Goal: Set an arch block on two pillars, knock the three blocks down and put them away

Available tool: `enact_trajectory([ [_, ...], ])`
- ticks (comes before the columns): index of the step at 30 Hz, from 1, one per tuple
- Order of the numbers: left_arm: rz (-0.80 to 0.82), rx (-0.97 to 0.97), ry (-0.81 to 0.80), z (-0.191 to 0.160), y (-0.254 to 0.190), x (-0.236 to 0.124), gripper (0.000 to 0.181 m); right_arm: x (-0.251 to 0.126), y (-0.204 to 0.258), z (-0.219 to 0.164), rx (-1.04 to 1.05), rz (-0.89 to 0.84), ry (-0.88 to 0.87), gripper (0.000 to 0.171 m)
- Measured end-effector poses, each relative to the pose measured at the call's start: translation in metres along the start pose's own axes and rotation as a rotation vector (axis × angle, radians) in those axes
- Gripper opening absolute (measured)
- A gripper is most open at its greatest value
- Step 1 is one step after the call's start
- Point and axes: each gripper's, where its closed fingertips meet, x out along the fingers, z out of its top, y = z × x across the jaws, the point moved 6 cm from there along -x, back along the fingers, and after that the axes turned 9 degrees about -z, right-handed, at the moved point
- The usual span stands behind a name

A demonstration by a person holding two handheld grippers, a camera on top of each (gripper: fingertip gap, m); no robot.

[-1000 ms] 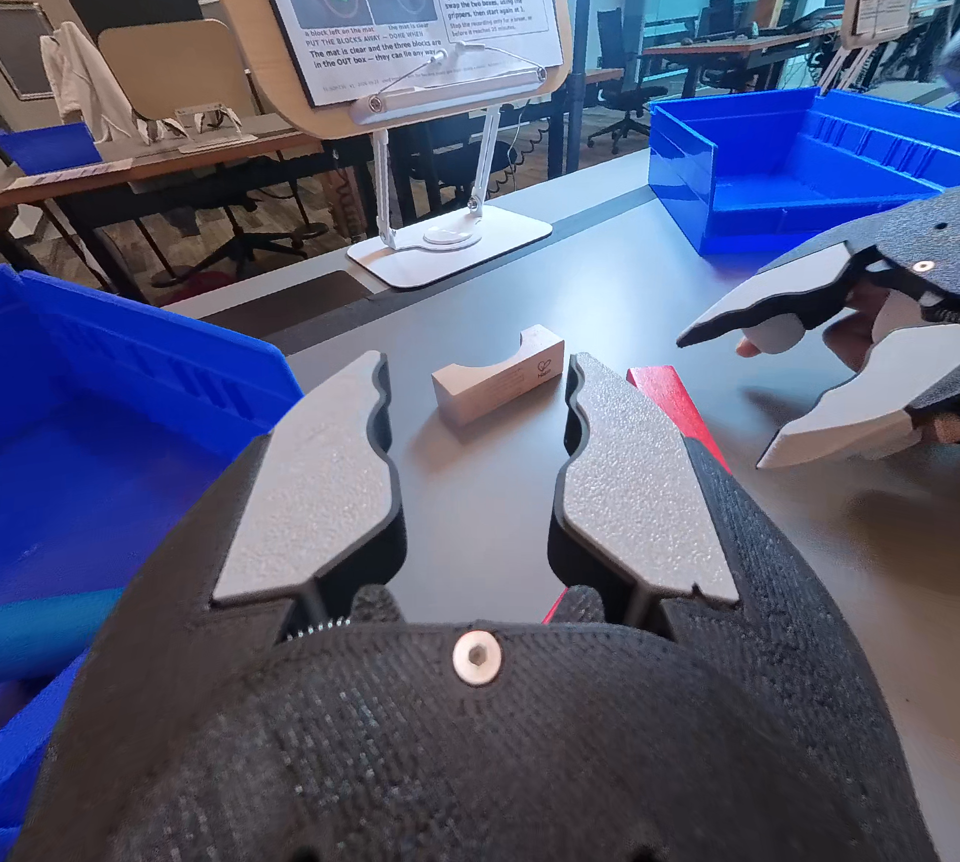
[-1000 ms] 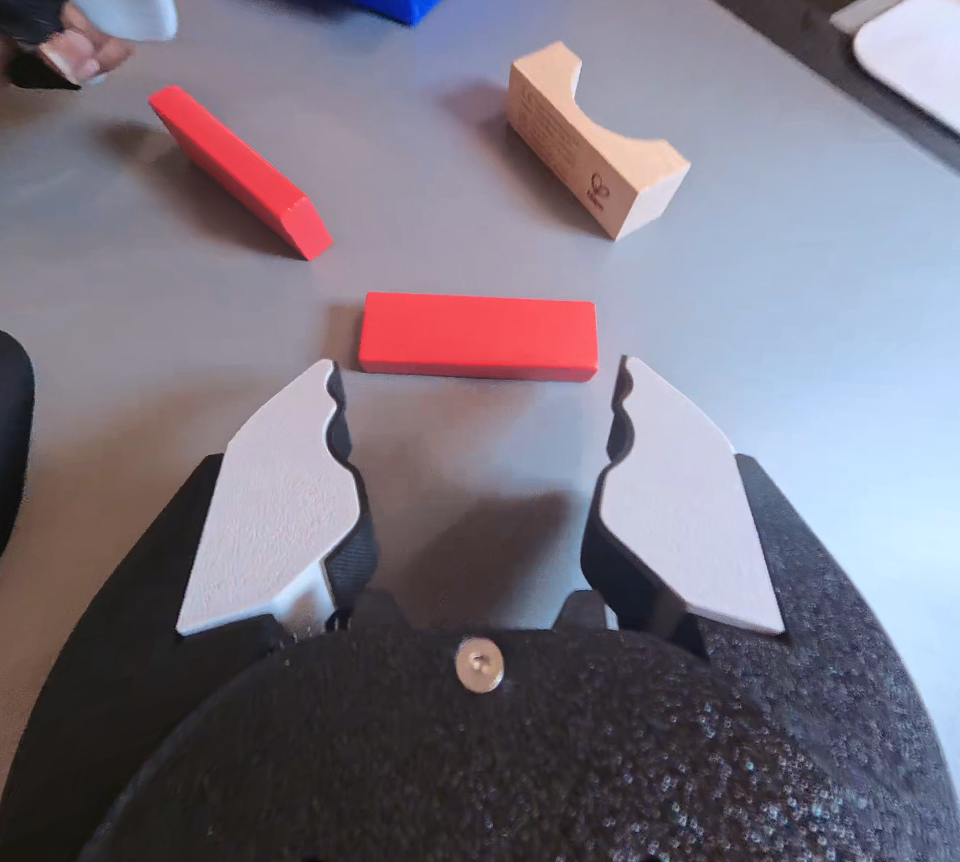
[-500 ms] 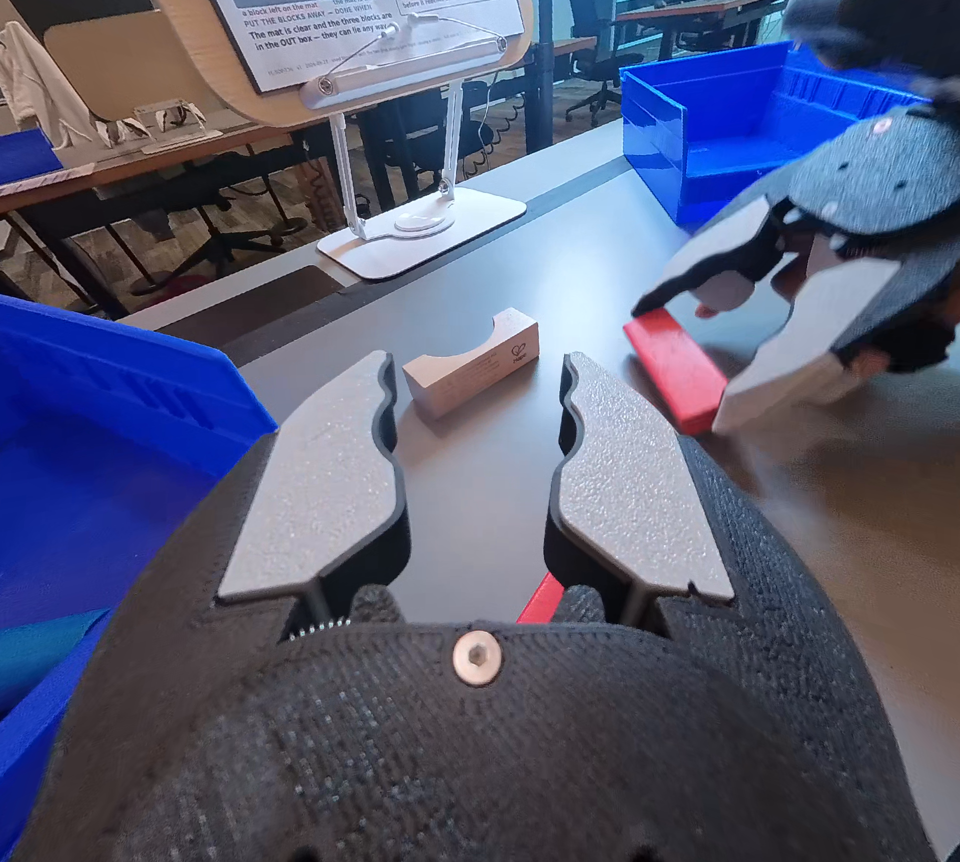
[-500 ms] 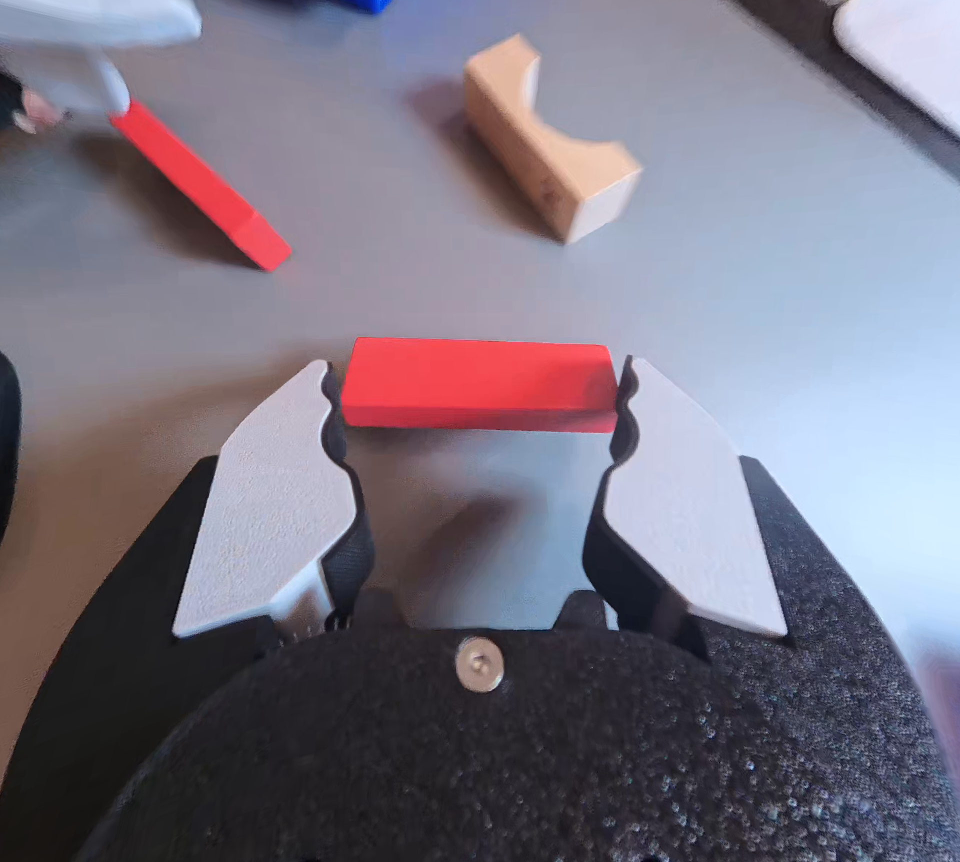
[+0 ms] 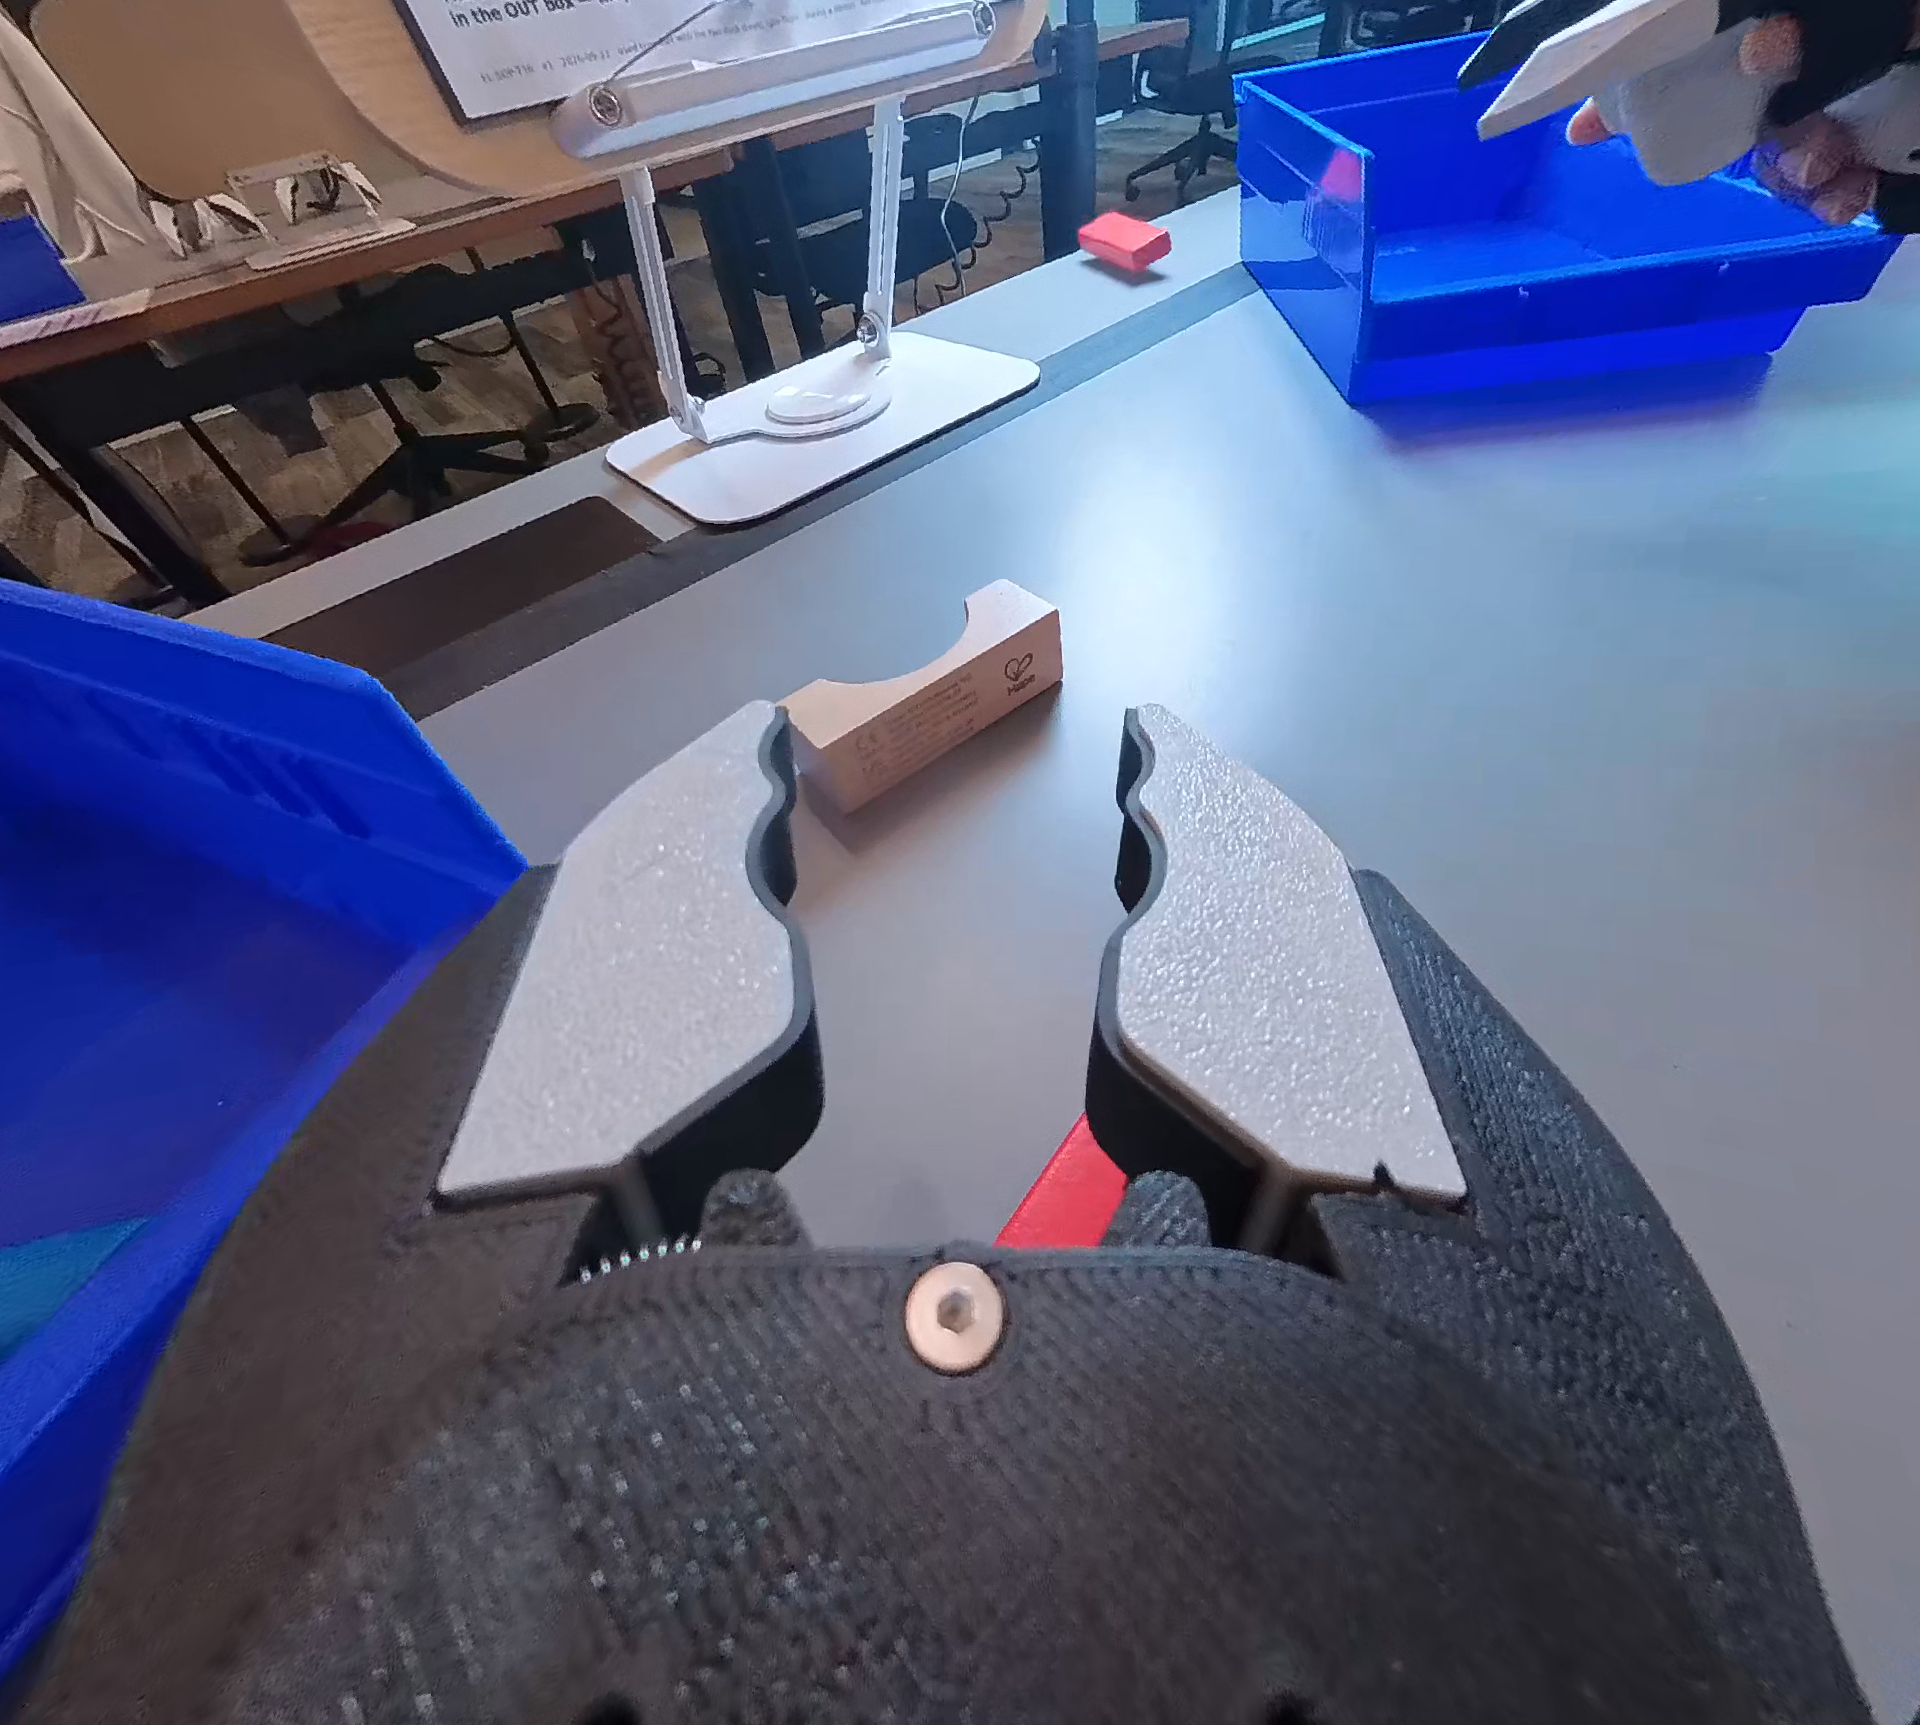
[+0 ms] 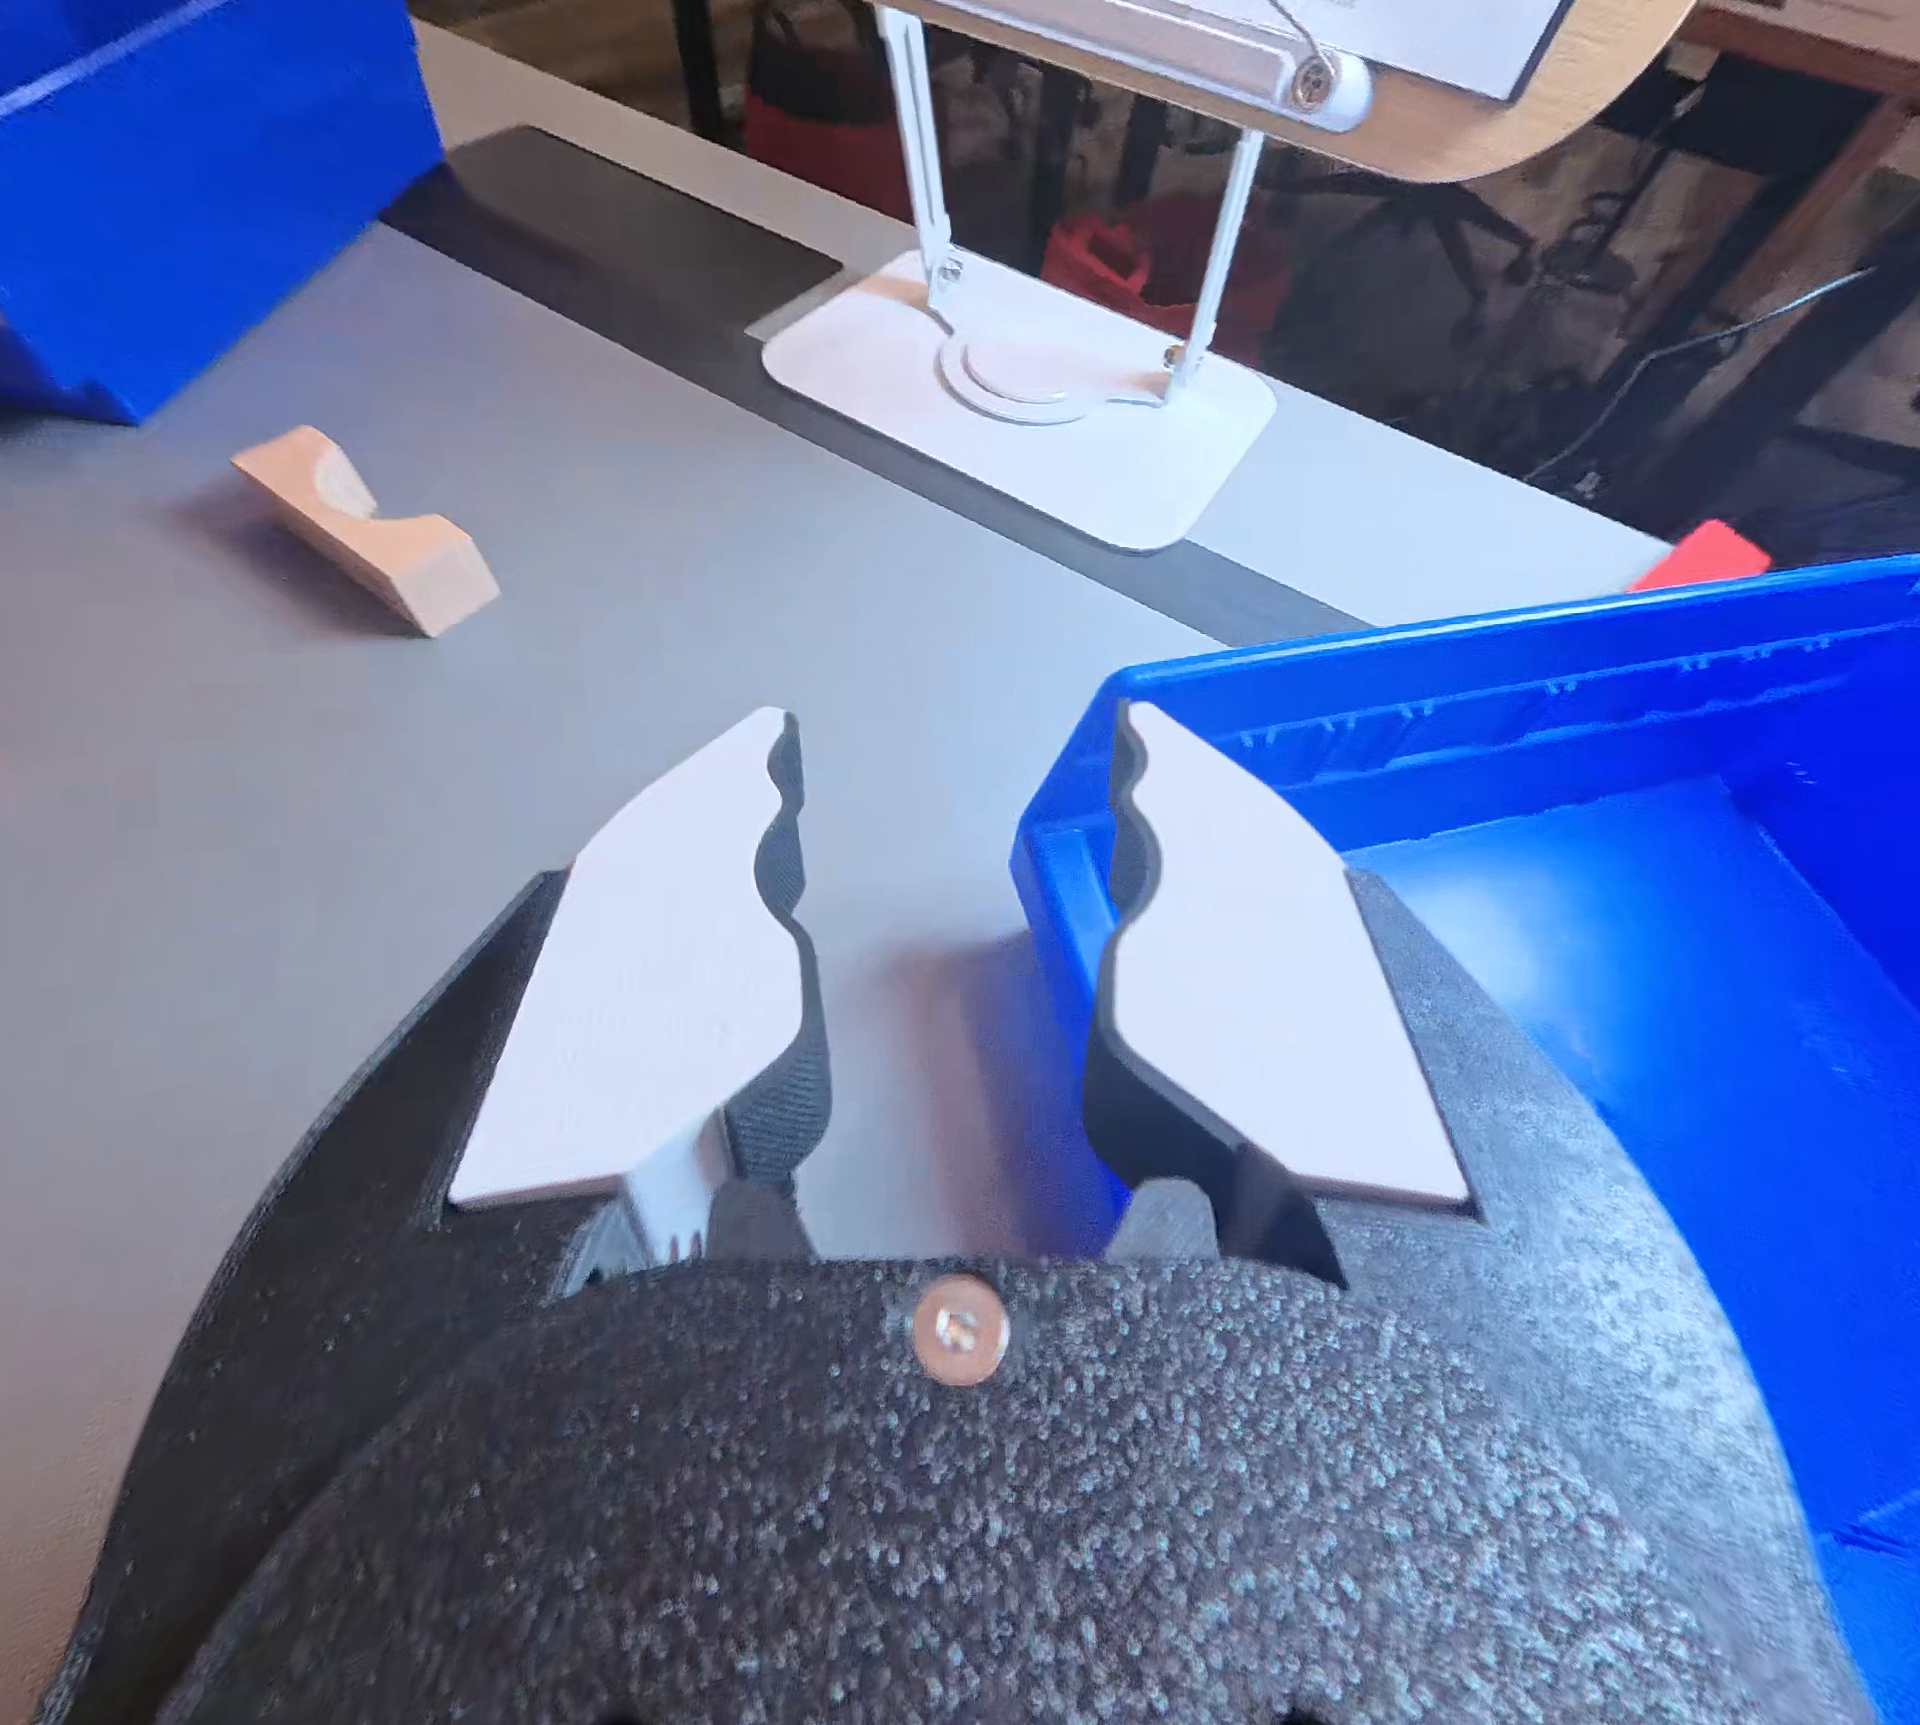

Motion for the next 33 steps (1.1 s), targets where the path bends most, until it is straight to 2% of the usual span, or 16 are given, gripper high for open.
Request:
enact_trajectory([
  [5,0.007,0.007,-0.012,0.004,0.0,-0.003,0.06,0.005,0.002,-0.007,-0.047,-0.039,0.023,0.061],
  [26,0.009,0.027,-0.021,0.009,0.002,-0.007,0.06,0.002,-0.001,-0.009,0.011,-0.036,0.003,0.066],
  [33,-0.086,0.034,0.0,0.013,0.003,-0.011,0.062,0.003,0.001,-0.011,0.006,-0.028,0.005,0.066],
])
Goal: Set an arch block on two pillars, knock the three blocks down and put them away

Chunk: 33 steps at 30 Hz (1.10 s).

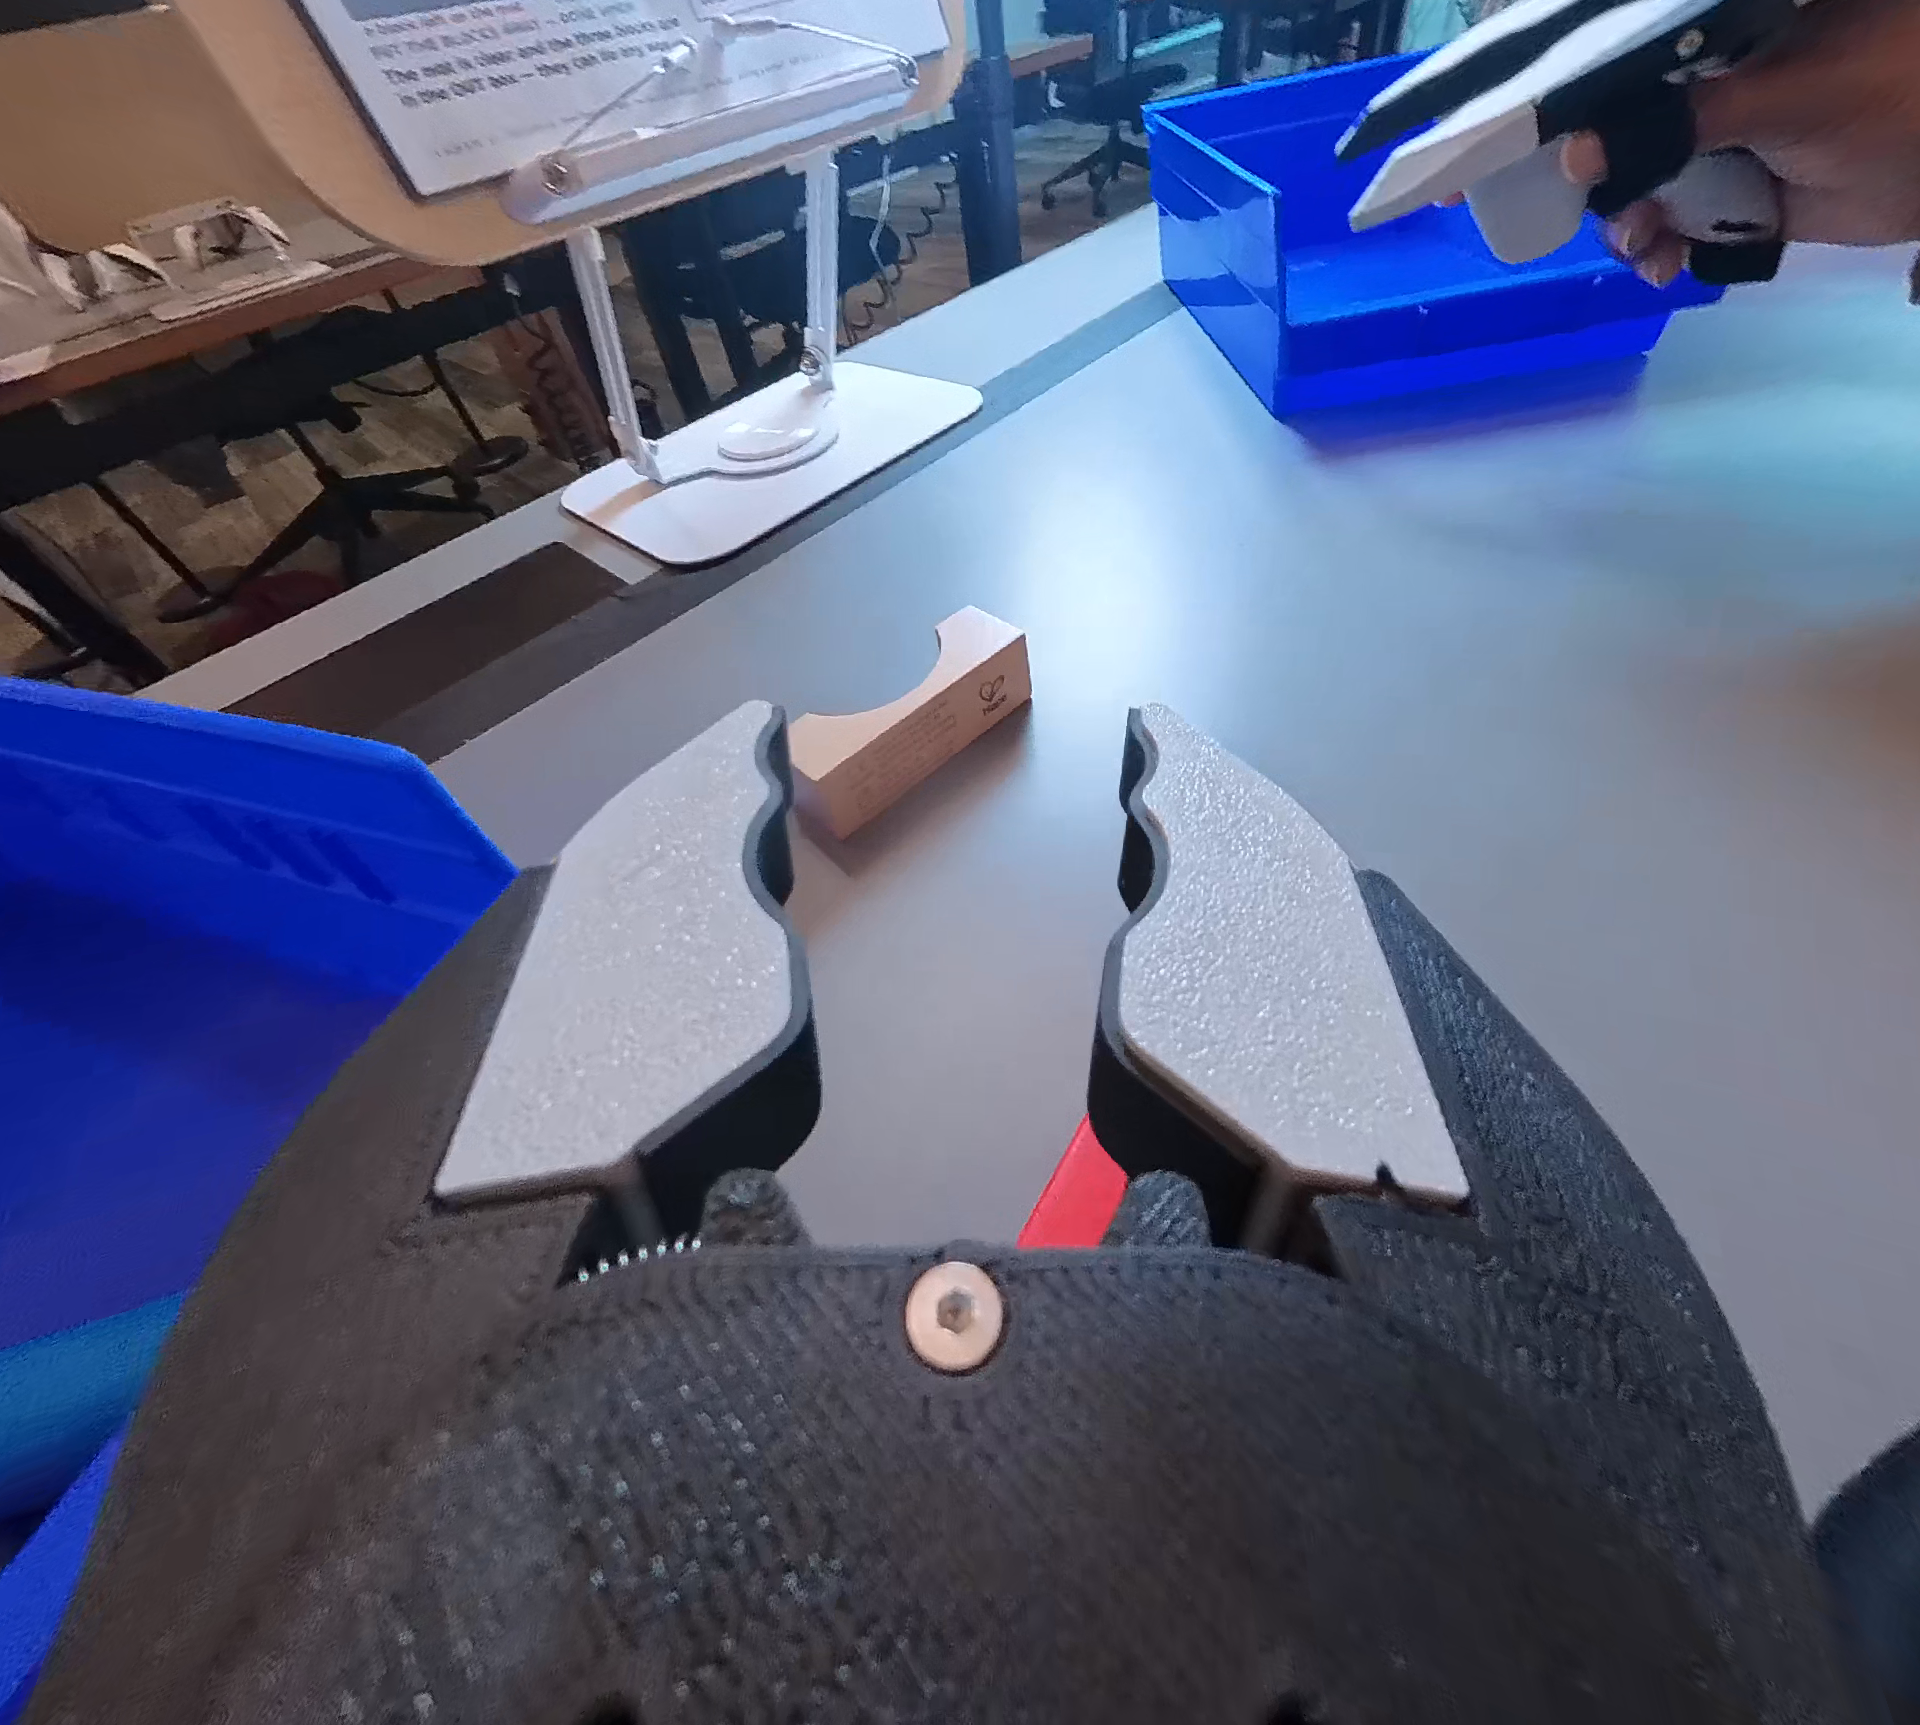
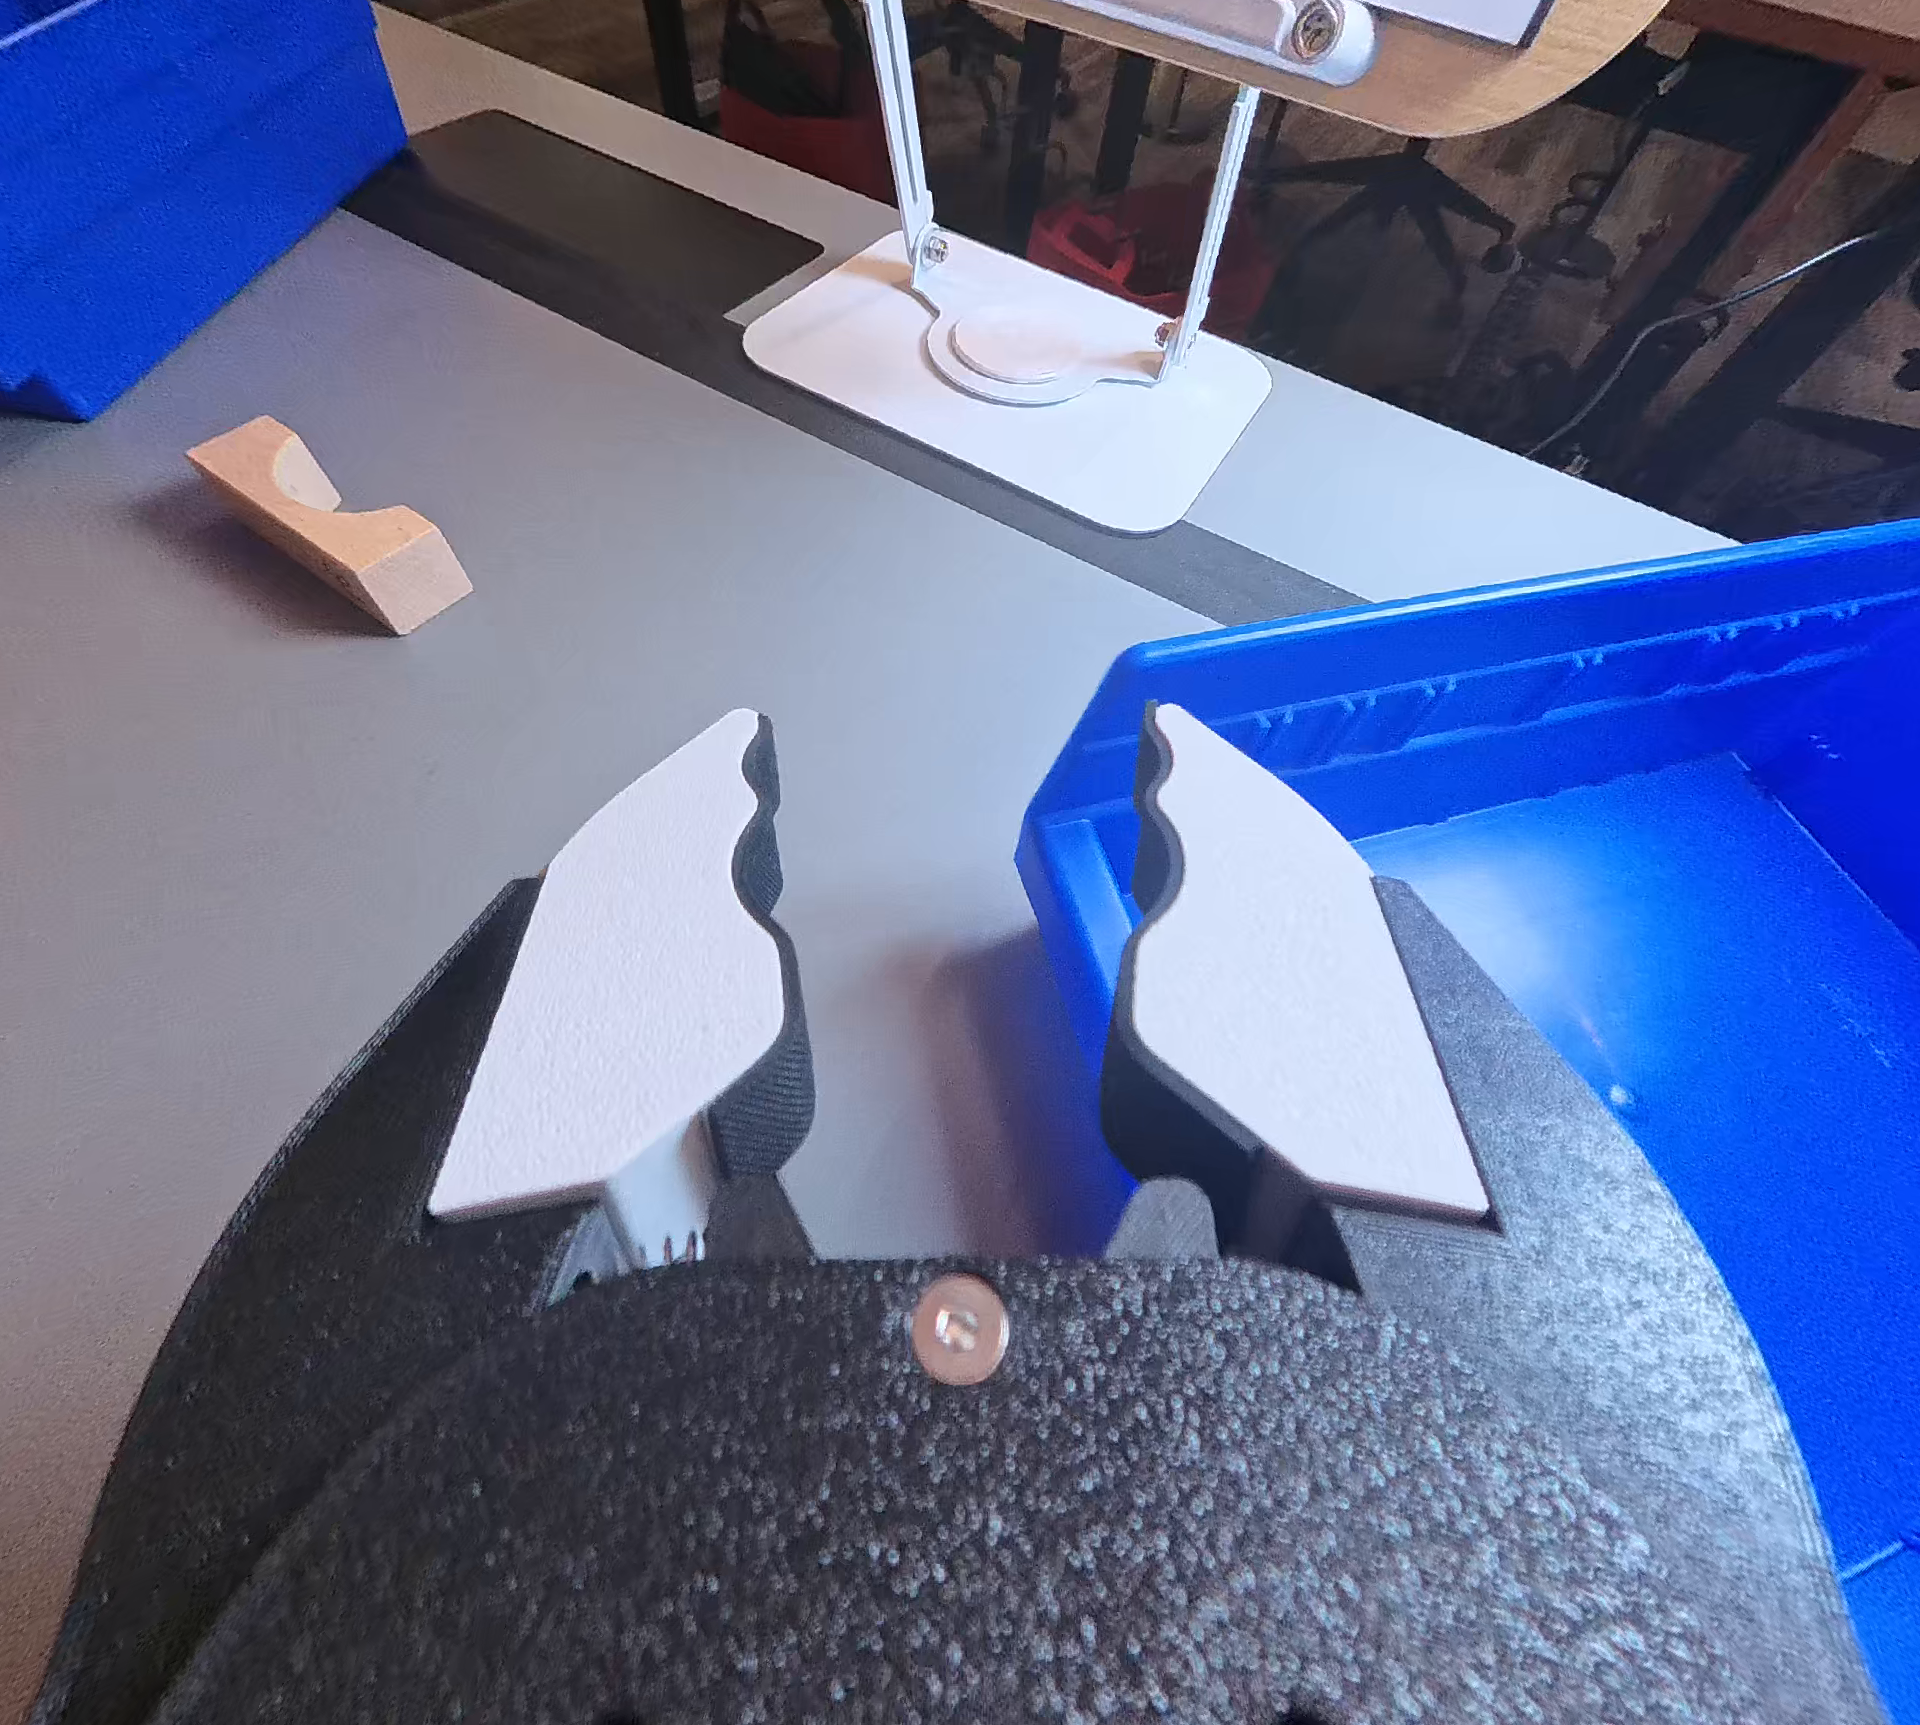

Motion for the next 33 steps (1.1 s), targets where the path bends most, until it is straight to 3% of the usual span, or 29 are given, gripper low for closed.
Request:
enact_trajectory([
  [4,-0.123,0.045,0.086,-0.005,-0.008,0.0,0.063,0.001,0.002,-0.002,-0.006,0.004,0.006,0.067],
  [10,-0.353,0.059,0.426,-0.04,-0.016,-0.015,0.074,-0.002,0.006,-0.001,-0.014,0.016,-0.005,0.067],
  [12,-0.373,0.082,0.587,-0.062,-0.015,-0.02,0.062,-0.003,0.008,0.0,-0.013,0.026,-0.01,0.067],
  [13,-0.404,0.1,0.637,-0.069,-0.017,-0.022,0.041,-0.003,0.01,0.0,-0.011,0.04,-0.014,0.067],
  [14,-0.456,0.09,0.606,-0.065,-0.021,-0.024,0.016,-0.003,0.014,0.001,-0.012,0.068,-0.02,0.066],
  [16,-0.442,0.134,0.617,-0.06,-0.026,-0.022,0.016,-0.007,0.031,0.003,-0.028,0.172,-0.043,0.065],
  [20,-0.524,0.099,0.337,-0.022,-0.055,-0.009,0.017,-0.025,0.1,0.007,-0.117,0.517,-0.093,0.067],
  [24,-0.62,0.072,0.141,0.004,-0.09,0.0,0.016,-0.052,0.184,-0.005,-0.222,0.859,-0.062,0.084],
  [25,-0.632,0.062,0.114,0.007,-0.096,0.002,0.016,-0.058,0.201,-0.01,-0.262,0.91,-0.056,0.074],
  [28,-0.653,0.061,0.087,0.008,-0.109,0.008,0.016,-0.071,0.228,-0.014,-0.344,0.951,-0.109,0.02],
  [33,-0.676,0.005,0.006,0.011,-0.109,0.008,0.018,-0.077,0.226,-0.008,-0.35,0.949,-0.145,0.016],
])
